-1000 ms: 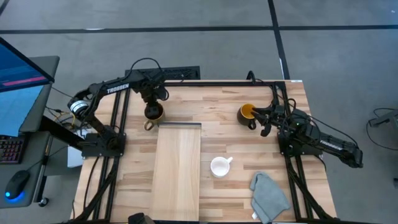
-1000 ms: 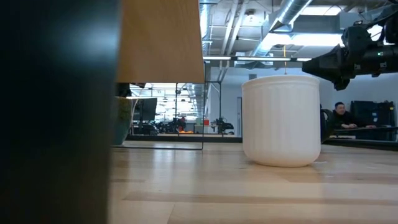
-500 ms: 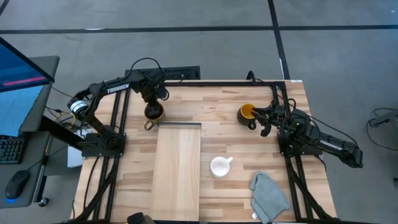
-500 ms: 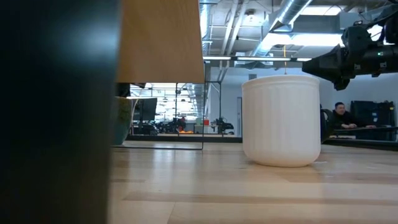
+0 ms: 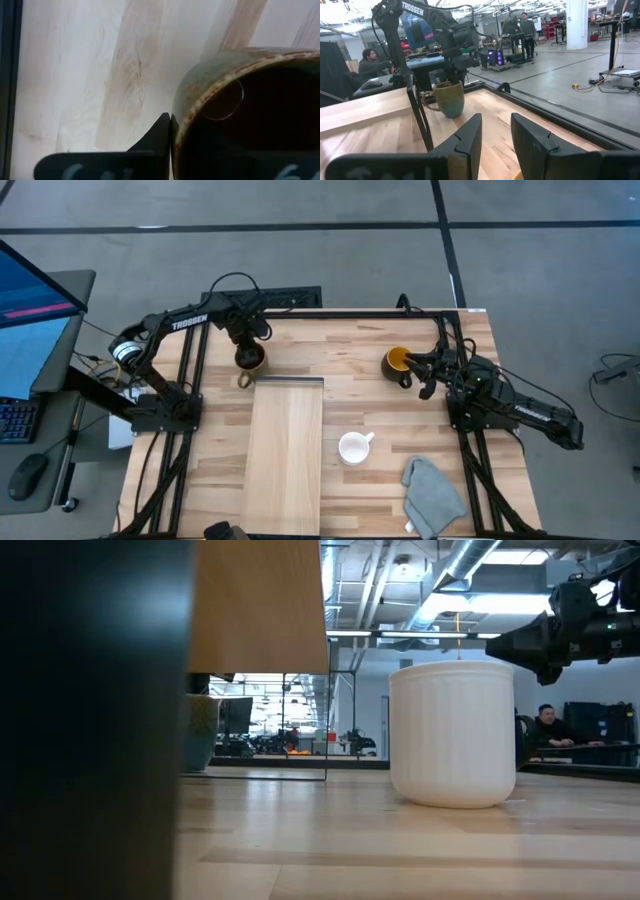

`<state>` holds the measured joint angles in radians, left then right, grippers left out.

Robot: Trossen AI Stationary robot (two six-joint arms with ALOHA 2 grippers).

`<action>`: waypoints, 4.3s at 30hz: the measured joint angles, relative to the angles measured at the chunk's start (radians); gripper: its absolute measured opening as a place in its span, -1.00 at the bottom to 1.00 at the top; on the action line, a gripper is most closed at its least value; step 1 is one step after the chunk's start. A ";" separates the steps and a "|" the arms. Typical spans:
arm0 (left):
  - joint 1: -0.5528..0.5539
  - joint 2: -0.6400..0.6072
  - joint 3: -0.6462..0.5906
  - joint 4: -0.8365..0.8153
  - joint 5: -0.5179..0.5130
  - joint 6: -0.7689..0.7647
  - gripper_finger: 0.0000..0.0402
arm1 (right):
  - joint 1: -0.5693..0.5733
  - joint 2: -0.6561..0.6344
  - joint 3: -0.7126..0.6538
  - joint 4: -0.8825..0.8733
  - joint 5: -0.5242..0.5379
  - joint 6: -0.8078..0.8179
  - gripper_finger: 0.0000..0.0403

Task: Stack small to large cups/mugs on shelf
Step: Put the brown mug on the shelf

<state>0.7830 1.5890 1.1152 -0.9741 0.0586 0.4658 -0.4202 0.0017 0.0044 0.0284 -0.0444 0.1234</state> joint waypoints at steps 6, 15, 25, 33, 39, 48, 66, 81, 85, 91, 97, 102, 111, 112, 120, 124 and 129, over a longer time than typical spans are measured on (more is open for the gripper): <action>0.000 0.000 0.000 -0.003 -0.019 -0.062 -0.89 | 0.000 0.000 0.000 0.000 0.000 0.000 -0.37; 0.000 0.000 0.000 -0.008 -0.021 -0.160 -0.89 | 0.000 0.000 0.000 0.000 0.000 0.000 -0.37; 0.000 0.000 0.000 -0.067 -0.016 -0.175 -0.89 | 0.000 0.000 0.000 -0.002 0.000 0.000 -0.37; 0.000 -0.042 -0.001 -0.118 -0.018 -0.183 -0.89 | 0.000 0.000 0.000 -0.010 0.000 0.000 -0.37; 0.000 -0.132 -0.001 -0.124 -0.020 -0.197 -0.89 | 0.000 0.000 0.000 -0.010 0.000 -0.001 -0.37; 0.001 -0.348 -0.001 -0.168 -0.096 -0.250 -0.89 | 0.000 0.000 0.000 -0.010 0.000 0.000 -0.37; -0.014 -0.643 0.090 -0.323 0.047 -0.484 -0.89 | 0.000 0.000 0.000 -0.010 0.000 0.000 -0.37; -0.246 -0.641 0.404 -0.548 -0.014 -0.816 -0.89 | 0.000 0.000 0.000 -0.010 0.000 0.000 -0.37; -0.317 -0.634 0.404 -0.547 -0.017 -0.943 -0.89 | -0.001 0.000 0.000 -0.010 0.001 0.000 -0.37; -0.455 -0.580 0.404 -0.532 -0.044 -1.150 -0.89 | -0.001 0.000 0.000 -0.014 0.061 -0.001 -0.37; -0.640 -0.480 0.404 -0.521 -0.126 -1.314 -0.89 | -0.001 0.000 0.000 -0.014 0.072 -0.002 -0.37; -0.749 -0.395 0.461 -0.495 -0.188 -1.462 -0.89 | -0.001 0.000 0.000 -0.013 0.072 -0.033 -0.37; -0.941 -0.179 0.661 -0.604 -0.277 -1.773 -0.89 | -0.001 0.000 0.000 -0.013 0.072 -0.079 -0.37; -0.957 -0.159 0.679 -0.597 -0.278 -1.800 -0.89 | -0.001 0.000 0.000 -0.013 0.072 -0.079 -0.37; -1.023 -0.053 0.719 -0.595 -0.288 -2.005 -0.89 | -0.001 0.004 0.000 -0.013 0.072 -0.078 -0.37; -1.033 -0.027 0.721 -0.597 -0.262 -2.083 -0.89 | -0.001 0.005 0.000 -0.013 0.072 -0.078 -0.37; -1.048 -0.016 0.719 -0.597 -0.240 -2.201 -0.89 | -0.001 0.006 0.000 -0.013 0.072 -0.078 -0.37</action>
<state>-0.2653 1.5730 1.8347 -1.5715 -0.1814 -1.7355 -0.4213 0.0074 0.0046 0.0154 0.0273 0.0452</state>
